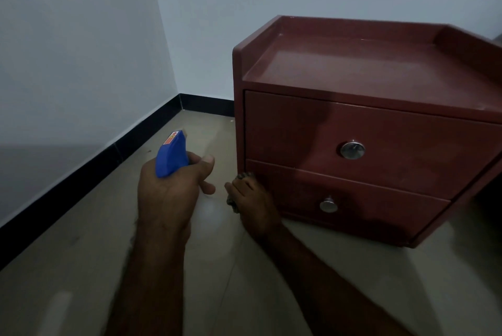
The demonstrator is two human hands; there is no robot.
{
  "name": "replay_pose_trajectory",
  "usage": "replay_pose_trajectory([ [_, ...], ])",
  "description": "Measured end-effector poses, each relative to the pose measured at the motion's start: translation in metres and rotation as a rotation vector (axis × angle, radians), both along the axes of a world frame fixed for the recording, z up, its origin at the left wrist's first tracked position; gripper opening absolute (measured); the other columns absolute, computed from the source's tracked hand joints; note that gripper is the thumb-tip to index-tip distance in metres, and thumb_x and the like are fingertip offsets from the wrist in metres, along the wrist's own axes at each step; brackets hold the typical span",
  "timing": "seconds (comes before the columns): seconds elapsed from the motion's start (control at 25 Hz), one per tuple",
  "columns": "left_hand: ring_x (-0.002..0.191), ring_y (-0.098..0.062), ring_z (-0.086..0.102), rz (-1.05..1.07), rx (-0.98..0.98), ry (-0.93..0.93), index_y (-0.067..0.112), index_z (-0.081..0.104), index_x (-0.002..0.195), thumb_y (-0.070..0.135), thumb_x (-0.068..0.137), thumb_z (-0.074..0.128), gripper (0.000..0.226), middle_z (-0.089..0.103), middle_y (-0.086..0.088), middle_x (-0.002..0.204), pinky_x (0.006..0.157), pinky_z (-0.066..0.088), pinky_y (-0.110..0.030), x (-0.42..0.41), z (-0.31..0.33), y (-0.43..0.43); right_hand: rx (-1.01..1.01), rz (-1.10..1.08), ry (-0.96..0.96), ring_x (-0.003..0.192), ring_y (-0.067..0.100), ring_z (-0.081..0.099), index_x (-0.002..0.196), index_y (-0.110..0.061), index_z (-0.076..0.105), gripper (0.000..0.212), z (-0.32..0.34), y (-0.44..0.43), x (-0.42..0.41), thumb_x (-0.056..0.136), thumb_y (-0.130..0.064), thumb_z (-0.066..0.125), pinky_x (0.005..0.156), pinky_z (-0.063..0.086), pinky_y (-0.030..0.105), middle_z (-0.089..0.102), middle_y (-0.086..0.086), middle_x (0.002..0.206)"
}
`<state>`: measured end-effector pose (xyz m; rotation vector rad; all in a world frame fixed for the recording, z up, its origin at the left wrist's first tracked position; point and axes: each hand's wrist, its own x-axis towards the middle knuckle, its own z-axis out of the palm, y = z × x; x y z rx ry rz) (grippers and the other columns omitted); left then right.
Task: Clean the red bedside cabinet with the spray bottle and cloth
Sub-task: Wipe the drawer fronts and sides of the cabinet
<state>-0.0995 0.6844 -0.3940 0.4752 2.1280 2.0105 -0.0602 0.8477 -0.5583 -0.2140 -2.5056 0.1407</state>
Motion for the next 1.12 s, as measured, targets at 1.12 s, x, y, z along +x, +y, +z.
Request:
replay_pose_trajectory([
  [1.12, 0.066, -0.023, 0.071, -0.107, -0.012, -0.055, 0.026, 0.064, 0.077, 0.023, 0.082, 0.081, 0.018, 0.071, 0.0, 0.081, 0.073, 0.061, -0.049, 0.037, -0.003, 0.032, 0.18, -0.325, -0.471, 0.116, 0.032, 0.069, 0.122, -0.016, 0.075, 0.041, -0.045, 0.068, 0.183, 0.088, -0.018, 0.053, 0.092, 0.058, 0.043, 0.074, 0.012, 0.119],
])
